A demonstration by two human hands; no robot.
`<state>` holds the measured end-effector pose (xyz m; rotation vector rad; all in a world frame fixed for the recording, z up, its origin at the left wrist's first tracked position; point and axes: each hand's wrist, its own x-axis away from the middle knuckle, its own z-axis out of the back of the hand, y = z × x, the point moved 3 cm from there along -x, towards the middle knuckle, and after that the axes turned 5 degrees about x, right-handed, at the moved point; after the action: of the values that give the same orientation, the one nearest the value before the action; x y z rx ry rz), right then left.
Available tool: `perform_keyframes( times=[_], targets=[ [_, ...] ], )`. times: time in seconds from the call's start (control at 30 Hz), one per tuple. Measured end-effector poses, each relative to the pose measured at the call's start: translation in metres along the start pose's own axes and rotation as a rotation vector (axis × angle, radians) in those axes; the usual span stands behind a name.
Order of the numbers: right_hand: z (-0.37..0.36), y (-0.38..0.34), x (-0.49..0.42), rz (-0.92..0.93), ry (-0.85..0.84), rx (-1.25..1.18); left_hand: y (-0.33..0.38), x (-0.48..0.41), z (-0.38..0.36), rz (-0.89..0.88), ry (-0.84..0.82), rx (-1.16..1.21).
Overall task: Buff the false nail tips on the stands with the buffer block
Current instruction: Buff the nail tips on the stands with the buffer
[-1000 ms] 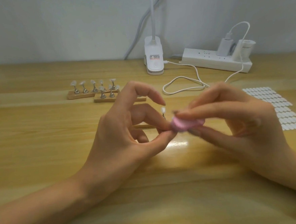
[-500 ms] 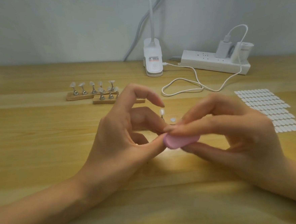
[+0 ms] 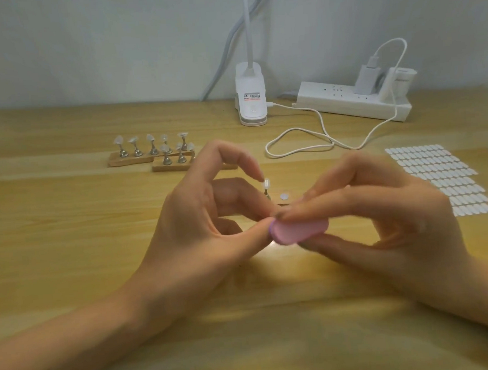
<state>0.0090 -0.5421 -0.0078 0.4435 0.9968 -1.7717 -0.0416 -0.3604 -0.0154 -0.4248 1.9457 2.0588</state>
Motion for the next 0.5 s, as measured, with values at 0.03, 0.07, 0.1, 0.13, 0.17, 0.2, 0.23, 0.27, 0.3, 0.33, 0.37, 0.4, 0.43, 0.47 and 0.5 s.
perform_keyframes(
  times=[0.03,0.07,0.1,0.13,0.17,0.2,0.23,0.27,0.3,0.33,0.37,0.4,0.43,0.47,0.5],
  targets=[
    [0.001,0.000,0.000,-0.014,0.014,0.000,0.000,0.000,0.000,0.007,-0.002,0.009],
    [0.002,0.000,0.001,-0.033,0.027,-0.008,-0.001,-0.001,0.000,0.013,-0.003,0.019],
    [0.002,-0.001,0.000,-0.038,0.029,-0.015,-0.001,0.000,0.000,0.015,-0.003,0.028],
    [0.001,-0.002,0.000,-0.023,0.018,-0.011,-0.001,-0.001,0.000,0.014,-0.007,0.037],
    [-0.001,-0.004,0.001,0.003,-0.002,0.001,-0.001,-0.001,-0.001,0.014,-0.010,0.046],
    [-0.002,-0.005,0.001,0.020,-0.016,0.011,-0.001,-0.002,-0.001,0.018,-0.006,0.058],
    [-0.002,-0.005,0.001,0.015,-0.013,0.011,-0.002,-0.002,0.000,0.028,0.006,0.080],
    [-0.001,-0.005,0.000,-0.004,0.000,-0.001,-0.002,-0.003,0.001,0.038,0.022,0.108],
    [0.001,-0.005,-0.001,-0.017,0.010,-0.016,-0.002,-0.003,0.002,0.044,0.033,0.132],
    [0.001,-0.006,-0.001,-0.017,0.009,-0.022,-0.003,-0.004,0.002,0.050,0.034,0.144],
    [0.000,-0.008,0.000,0.004,-0.009,-0.023,-0.003,-0.004,0.002,0.058,0.030,0.151],
    [-0.002,-0.010,0.002,0.037,-0.037,-0.025,-0.003,-0.004,0.002,0.063,0.023,0.158],
    [-0.003,-0.012,0.003,0.063,-0.057,-0.030,-0.003,-0.003,0.001,0.064,0.015,0.165],
    [-0.002,-0.011,0.003,0.066,-0.055,-0.035,-0.003,-0.003,0.001,0.058,0.007,0.166],
    [0.001,-0.007,0.002,0.047,-0.030,-0.038,-0.002,-0.002,0.001,0.051,0.001,0.161]
  ],
)
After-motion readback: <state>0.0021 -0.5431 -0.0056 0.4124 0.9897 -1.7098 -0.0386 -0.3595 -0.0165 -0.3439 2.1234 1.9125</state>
